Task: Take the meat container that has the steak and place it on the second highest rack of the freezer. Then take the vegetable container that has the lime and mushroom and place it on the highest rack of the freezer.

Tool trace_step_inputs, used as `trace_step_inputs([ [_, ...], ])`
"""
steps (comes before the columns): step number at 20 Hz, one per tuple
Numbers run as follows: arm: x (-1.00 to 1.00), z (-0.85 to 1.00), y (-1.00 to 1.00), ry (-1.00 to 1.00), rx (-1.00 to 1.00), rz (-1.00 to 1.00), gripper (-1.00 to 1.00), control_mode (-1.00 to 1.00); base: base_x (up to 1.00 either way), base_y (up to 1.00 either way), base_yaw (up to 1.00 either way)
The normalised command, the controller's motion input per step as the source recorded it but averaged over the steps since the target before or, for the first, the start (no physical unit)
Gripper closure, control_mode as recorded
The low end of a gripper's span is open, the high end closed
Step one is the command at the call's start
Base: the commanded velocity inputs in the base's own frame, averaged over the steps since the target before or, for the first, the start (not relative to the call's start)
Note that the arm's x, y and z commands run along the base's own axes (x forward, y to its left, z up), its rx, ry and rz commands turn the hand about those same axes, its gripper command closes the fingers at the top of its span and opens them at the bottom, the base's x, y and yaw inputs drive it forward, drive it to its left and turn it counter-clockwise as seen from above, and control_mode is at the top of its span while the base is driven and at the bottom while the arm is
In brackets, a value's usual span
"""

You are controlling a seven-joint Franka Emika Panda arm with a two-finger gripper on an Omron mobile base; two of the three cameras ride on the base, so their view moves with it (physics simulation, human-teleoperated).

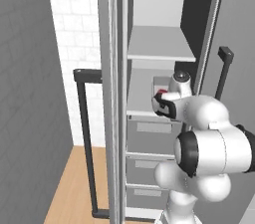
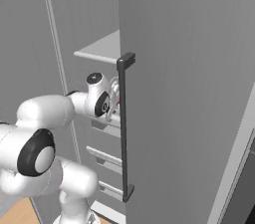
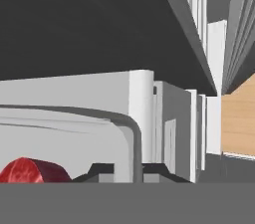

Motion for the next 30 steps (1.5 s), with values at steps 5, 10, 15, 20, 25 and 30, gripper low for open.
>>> trace_step_inputs([
  [5, 0.29, -0.16, -0.1, 0.0, 0.0, 0.0, 1.0, -1.0, 0.0, 0.0, 0.0],
  [10, 0.12, -0.45, 0.0, -0.02, 0.0, 0.0, 1.0, -1.0, 0.0, 0.0, 0.0],
  [15, 0.23, -0.06, 0.0, -0.05, 0.0, -0.02, 1.0, -1.0, 0.0, 0.0, 0.0],
  [20, 0.39, 0.0, 0.0, 0.0, 0.0, -0.02, 1.0, -1.0, 0.0, 0.0, 0.0],
  [25, 0.32, -0.02, -0.06, -0.01, 0.0, -0.01, 1.0, -1.0, 0.0, 0.0, 0.0],
  [30, 0.16, -0.09, -0.13, -0.04, 0.0, 0.0, 1.0, -1.0, 0.0, 0.0, 0.0],
])
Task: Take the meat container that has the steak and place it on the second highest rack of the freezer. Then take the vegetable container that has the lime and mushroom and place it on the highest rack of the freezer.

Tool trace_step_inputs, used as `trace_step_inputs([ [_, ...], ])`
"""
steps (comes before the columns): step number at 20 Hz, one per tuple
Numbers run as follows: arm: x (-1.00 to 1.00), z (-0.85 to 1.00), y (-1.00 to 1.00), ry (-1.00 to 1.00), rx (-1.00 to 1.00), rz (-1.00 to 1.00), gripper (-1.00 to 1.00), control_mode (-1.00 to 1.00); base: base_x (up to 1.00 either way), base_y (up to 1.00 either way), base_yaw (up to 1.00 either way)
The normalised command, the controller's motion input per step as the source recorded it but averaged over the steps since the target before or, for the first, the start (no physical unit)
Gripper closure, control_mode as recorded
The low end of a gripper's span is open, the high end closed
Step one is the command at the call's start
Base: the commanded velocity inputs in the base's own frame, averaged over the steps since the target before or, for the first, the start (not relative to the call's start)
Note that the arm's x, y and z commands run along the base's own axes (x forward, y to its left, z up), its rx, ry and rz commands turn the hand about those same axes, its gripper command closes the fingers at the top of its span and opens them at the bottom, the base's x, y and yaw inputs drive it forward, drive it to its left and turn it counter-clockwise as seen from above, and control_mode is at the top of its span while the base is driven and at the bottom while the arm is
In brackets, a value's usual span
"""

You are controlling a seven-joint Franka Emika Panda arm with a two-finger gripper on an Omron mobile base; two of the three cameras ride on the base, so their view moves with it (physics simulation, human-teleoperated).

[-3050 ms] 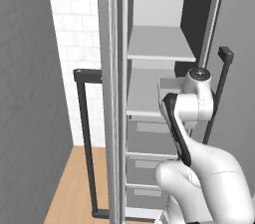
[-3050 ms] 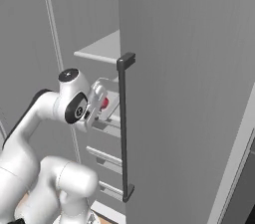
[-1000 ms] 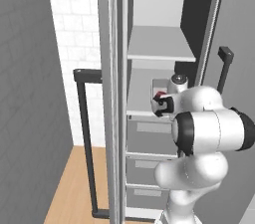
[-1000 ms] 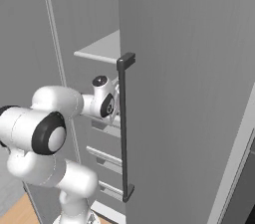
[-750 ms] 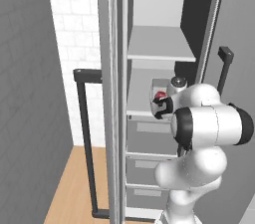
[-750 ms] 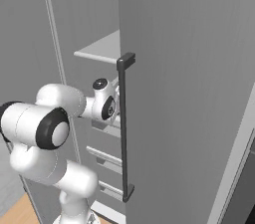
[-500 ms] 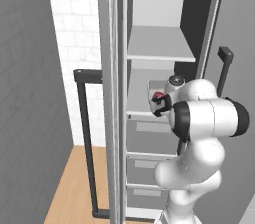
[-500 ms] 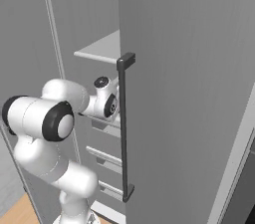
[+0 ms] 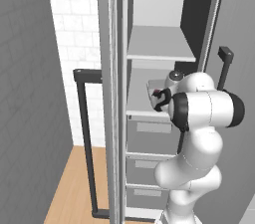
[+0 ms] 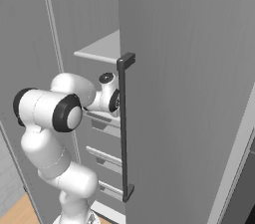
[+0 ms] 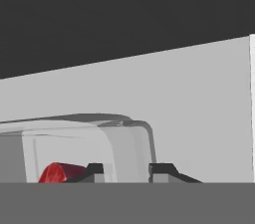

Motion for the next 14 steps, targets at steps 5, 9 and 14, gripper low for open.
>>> trace_step_inputs([
  [5, 0.0, 0.0, 0.0, -0.01, 0.0, 0.0, 1.0, -1.0, 0.0, 0.0, 0.0],
  [9, 0.26, 0.0, -0.05, 0.0, 0.0, -0.05, -1.0, -1.0, 0.0, 0.0, 0.0],
  [14, 0.03, 0.0, 0.0, 0.0, 0.0, -0.01, -1.0, -1.0, 0.0, 0.0, 0.0],
])
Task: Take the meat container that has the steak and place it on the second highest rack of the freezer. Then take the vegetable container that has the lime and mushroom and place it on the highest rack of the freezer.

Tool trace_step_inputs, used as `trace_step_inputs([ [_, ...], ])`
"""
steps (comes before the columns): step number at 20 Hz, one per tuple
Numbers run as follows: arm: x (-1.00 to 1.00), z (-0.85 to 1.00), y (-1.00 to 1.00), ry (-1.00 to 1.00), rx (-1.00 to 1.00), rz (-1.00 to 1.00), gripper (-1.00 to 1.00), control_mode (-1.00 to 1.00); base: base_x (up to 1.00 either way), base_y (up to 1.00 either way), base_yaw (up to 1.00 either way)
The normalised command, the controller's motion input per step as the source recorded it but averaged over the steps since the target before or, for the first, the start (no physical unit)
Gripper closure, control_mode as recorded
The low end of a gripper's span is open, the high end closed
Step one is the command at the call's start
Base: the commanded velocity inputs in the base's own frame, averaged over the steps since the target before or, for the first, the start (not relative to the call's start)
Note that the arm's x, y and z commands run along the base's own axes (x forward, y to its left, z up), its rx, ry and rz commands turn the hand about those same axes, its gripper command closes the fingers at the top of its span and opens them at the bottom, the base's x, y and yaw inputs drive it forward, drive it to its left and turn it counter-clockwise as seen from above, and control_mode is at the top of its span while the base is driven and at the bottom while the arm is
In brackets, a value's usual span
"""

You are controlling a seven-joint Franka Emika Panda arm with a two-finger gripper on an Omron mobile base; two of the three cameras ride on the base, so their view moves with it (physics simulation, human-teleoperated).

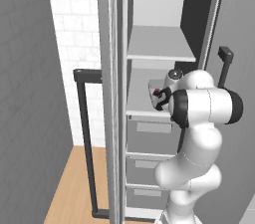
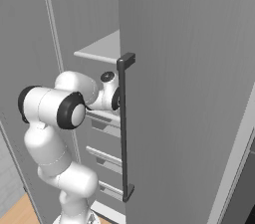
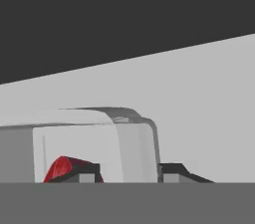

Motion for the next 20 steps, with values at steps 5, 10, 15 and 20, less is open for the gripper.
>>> trace_step_inputs([
  [5, 0.0, 0.0, 0.0, 0.0, 0.0, 0.0, -1.0, -1.0, 0.0, 0.0, 0.0],
  [10, -0.13, 0.0, 0.0, -0.11, 0.0, 0.0, -1.0, -1.0, 0.0, 0.0, 0.0],
  [15, -0.47, -0.03, 0.0, -0.3, 0.01, 0.0, -1.0, -1.0, 0.0, 0.0, 0.0],
  [20, -0.11, 0.53, 0.12, -0.09, 0.0, 0.0, -1.0, -1.0, 0.0, 0.0, 0.0],
])
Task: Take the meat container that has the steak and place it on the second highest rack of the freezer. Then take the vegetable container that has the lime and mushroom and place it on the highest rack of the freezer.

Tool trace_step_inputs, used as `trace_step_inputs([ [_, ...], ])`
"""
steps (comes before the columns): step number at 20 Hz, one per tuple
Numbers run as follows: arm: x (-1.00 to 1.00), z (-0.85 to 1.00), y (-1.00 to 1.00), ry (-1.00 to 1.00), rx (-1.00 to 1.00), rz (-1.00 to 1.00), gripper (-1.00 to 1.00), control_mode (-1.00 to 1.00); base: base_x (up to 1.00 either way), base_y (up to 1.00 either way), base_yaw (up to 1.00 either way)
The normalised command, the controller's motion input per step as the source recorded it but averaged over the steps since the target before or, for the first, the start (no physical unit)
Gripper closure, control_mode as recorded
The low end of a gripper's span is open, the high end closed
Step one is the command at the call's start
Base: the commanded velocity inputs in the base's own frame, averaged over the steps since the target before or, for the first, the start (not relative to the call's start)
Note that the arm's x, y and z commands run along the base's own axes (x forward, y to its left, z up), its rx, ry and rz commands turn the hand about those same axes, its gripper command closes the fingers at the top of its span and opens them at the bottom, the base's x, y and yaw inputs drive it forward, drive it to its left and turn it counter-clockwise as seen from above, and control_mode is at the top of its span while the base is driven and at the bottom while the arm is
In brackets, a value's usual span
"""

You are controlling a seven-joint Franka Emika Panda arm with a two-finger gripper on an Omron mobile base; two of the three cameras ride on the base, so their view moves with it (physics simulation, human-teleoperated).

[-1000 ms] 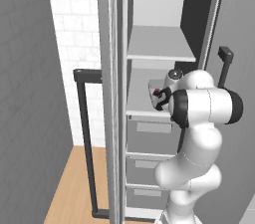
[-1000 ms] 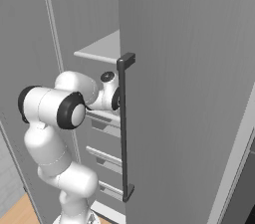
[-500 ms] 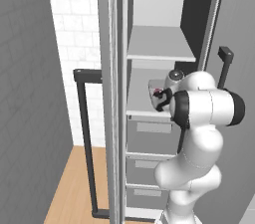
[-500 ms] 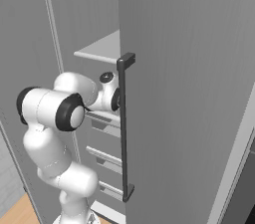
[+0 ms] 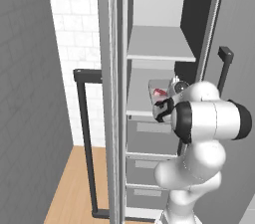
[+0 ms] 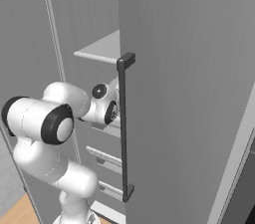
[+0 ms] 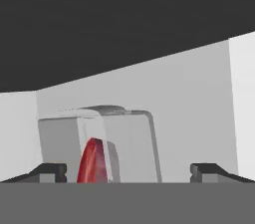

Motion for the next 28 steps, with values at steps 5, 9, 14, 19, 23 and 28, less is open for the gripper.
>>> trace_step_inputs([
  [5, -0.13, 0.41, 0.03, 0.0, 0.0, 0.0, -1.0, -1.0, 0.0, 0.0, 0.0],
  [9, -0.38, 0.2, 0.0, 0.0, 0.0, 0.0, -1.0, -1.0, 0.0, 0.0, 0.0],
  [14, -0.66, 0.36, 0.26, 0.0, 0.0, 0.0, -1.0, -1.0, 0.0, 0.0, 0.0],
  [19, -0.5, 0.66, 0.19, 0.02, 0.0, 0.0, -1.0, -1.0, 0.0, 0.0, 0.0],
  [23, -0.24, 0.81, 0.13, 0.1, 0.0, 0.0, -1.0, -1.0, 0.0, 0.0, 0.0],
  [28, -0.39, 0.65, 0.07, 0.14, 0.0, 0.0, -1.0, -1.0, 0.0, 0.0, 0.0],
])
